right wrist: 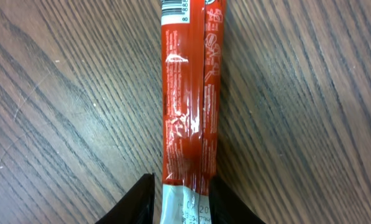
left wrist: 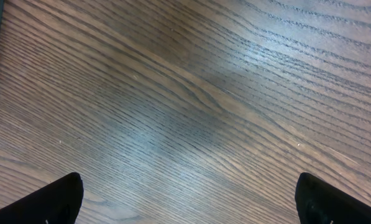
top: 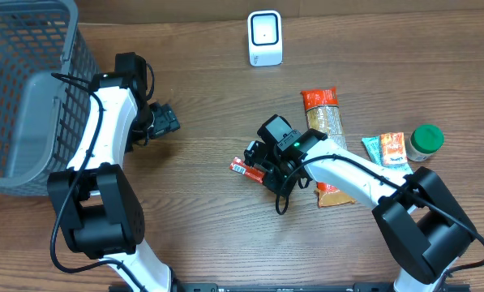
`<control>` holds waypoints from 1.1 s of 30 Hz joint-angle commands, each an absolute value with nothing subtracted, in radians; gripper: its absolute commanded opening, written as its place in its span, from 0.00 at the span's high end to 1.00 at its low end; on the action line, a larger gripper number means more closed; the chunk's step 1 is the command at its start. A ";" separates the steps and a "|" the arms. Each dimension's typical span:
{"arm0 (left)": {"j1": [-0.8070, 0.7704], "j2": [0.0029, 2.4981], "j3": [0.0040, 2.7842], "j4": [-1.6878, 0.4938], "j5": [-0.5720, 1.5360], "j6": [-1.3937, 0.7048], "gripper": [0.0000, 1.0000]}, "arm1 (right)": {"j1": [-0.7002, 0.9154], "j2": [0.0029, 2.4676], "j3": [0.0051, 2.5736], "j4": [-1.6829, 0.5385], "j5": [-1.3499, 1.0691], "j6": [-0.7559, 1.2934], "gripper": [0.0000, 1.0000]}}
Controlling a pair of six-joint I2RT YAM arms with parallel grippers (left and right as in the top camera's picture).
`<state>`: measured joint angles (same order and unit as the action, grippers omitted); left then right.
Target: Scan the item barcode
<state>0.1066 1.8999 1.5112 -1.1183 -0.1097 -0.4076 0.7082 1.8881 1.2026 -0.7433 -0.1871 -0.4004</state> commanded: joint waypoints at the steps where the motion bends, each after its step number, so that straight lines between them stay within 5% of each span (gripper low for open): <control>1: 0.104 1.883 1.513 -1.117 -0.114 -0.381 0.00 | 0.705 1.874 1.242 -0.747 -0.203 -0.344 0.69; 12: 0.104 1.883 1.513 -1.117 -0.115 -0.381 0.00 | 0.704 1.870 1.250 -0.749 -0.126 -0.288 0.52; 33: 0.104 1.883 1.513 -1.117 -0.114 -0.381 0.00 | 0.704 1.874 1.177 -0.690 -0.125 -0.207 0.62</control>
<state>0.1066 1.8999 1.5112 -1.1179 -0.1097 -0.4076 0.7078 1.8881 1.1835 -0.6945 -0.1261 -0.2359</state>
